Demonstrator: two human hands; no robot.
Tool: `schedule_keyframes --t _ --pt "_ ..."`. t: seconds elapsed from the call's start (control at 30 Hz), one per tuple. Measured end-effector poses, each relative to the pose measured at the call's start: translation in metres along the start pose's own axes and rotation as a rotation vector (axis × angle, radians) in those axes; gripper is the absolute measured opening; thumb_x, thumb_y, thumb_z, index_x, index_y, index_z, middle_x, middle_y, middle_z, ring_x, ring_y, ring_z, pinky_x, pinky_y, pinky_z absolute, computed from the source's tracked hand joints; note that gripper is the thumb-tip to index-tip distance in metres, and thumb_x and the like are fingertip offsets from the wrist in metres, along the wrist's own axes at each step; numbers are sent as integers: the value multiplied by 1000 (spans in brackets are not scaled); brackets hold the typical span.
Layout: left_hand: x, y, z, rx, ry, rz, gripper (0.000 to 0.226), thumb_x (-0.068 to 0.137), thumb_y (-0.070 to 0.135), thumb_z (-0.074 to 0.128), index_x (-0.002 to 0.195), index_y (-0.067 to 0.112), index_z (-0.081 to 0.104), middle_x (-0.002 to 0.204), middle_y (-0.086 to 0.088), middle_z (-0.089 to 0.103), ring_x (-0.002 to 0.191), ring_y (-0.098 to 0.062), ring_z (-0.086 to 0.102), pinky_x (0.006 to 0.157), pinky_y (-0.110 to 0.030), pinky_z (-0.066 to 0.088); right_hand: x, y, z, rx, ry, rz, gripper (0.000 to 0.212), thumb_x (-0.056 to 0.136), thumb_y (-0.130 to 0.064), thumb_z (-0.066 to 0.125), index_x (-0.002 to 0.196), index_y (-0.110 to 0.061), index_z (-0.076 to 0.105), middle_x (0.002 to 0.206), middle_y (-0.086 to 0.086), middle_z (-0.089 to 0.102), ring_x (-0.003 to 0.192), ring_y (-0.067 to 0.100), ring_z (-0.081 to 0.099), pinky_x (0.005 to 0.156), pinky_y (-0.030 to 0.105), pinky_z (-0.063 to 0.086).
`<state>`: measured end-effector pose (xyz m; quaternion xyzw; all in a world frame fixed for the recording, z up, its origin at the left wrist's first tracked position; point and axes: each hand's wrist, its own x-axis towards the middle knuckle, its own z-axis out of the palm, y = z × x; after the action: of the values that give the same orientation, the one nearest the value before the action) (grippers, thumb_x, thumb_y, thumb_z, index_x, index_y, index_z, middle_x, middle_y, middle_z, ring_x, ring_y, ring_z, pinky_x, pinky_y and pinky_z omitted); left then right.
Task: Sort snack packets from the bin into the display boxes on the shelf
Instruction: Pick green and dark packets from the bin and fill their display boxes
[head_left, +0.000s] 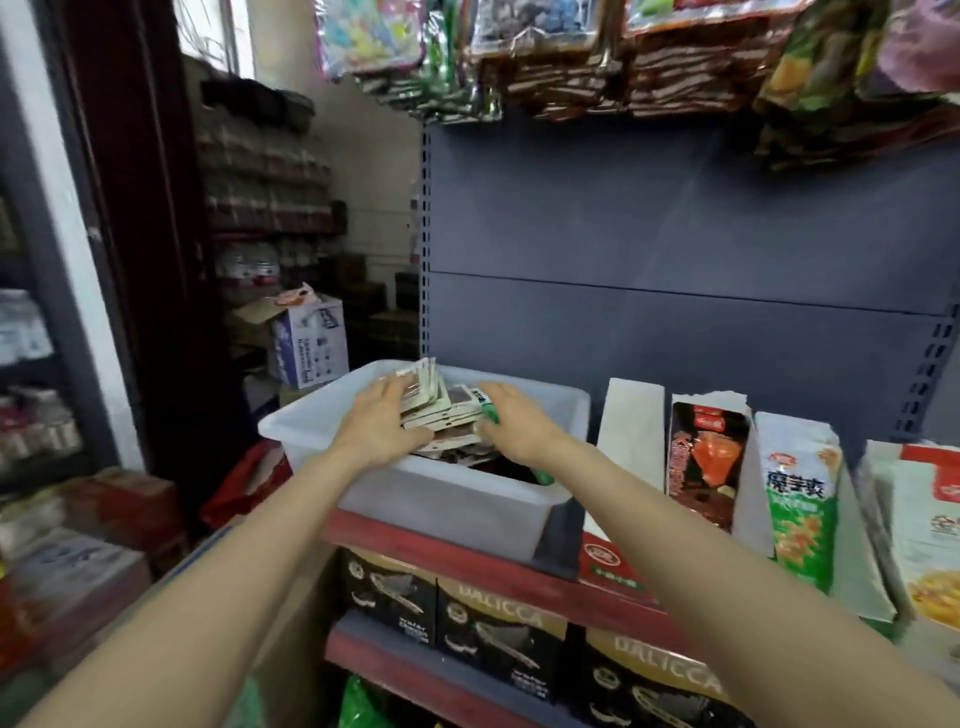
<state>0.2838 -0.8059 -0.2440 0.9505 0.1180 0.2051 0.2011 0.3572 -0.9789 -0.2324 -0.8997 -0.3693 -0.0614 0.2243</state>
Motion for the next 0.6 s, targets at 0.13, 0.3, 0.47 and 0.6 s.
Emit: schedule_keyframes --t 0.13,0.3,0.47,0.6 --pt "2 -6 5 38 -98 -78 72 81 53 58 144 34 30 148 4 38 133 -21 37 104 -36 36 22 4 5 -3 -150 -13 54 97 -21 48 146 -14 29 151 8 32 138 28 30 112 40 28" --pt "2 -7 6 56 -133 -120 65 79 55 59 139 40 39 148 7 38 134 -21 37 105 -37 35 18 0 8 -184 -51 -52 21 91 -16 56 106 -8 67 103 7 67 95 24 59 79 34 47" --pt "-1 -4 7 44 -81 -120 68 78 53 61 140 42 36 148 8 38 134 -21 37 102 -36 35 14 -10 12 -500 82 -152 17 83 -9 54 90 -15 69 78 4 64 86 28 61 58 31 42" --pt "-10 -3 4 -27 20 -25 59 81 47 63 135 42 42 151 17 30 136 -14 31 104 -37 32 5 -1 -5 -373 112 -168 15 91 -10 42 83 -21 47 81 3 61 76 28 53 51 31 32"
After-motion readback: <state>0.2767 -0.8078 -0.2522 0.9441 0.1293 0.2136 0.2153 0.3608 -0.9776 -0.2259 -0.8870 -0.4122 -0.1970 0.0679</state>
